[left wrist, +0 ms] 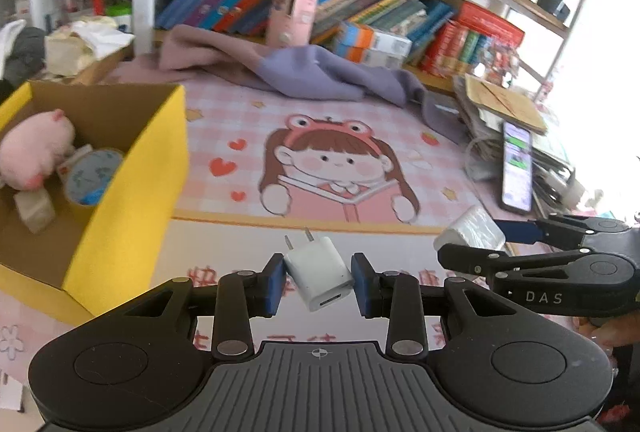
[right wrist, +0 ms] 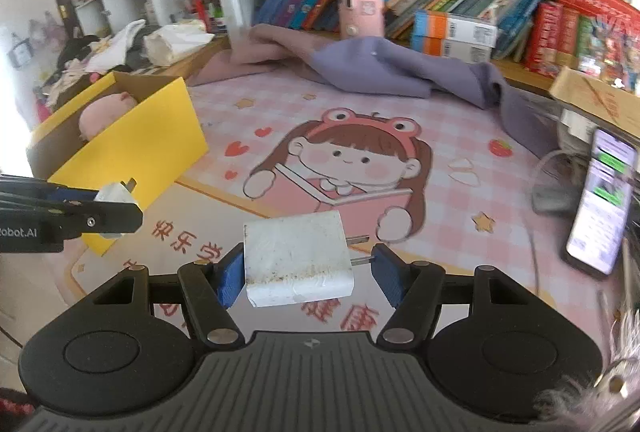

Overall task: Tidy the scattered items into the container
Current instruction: 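Lift both chargers and carry them over the yellow box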

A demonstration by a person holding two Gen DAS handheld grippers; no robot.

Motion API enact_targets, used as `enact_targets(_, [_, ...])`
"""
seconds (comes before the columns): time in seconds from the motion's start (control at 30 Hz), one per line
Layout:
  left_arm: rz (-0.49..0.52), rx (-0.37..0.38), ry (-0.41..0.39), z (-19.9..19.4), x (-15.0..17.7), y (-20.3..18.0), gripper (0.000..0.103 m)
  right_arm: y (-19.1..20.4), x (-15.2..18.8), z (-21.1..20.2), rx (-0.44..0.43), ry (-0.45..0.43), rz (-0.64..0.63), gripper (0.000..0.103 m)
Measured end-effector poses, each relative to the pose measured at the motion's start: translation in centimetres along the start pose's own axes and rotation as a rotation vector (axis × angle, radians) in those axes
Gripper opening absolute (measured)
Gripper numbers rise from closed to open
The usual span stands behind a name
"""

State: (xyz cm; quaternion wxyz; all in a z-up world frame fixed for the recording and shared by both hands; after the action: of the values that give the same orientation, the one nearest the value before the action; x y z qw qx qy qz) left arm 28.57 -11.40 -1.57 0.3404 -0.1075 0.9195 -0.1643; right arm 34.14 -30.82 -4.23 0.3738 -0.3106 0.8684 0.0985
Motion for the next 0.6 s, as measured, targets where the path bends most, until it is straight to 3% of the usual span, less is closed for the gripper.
enact_targets(0.37, [0.050,0.110,0.023,-2.5,0.8,1.8,0.034,3.2,0.8,-3.0,0.122,-0.014,0.066,0.063])
enact_targets(0.6, [0.095,0.149,-0.002,-6.0,2.4,4.4,0.034,7.6,0.7,-4.4,0.141,-0.045,0.087,0.063])
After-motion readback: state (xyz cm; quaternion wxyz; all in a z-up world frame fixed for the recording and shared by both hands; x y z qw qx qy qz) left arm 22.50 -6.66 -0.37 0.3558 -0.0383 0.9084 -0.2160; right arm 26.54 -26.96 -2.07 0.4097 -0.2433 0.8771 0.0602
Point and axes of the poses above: each gripper's, at about its wrist camera, not at the fingertips, and z roughly the way its jaws point, y to its left, x to its underside, the point moved 4 cm from there along z, roughly the way its jaws point, and after that the axes turned 14 degrees about -z, right-handed, at the moved point
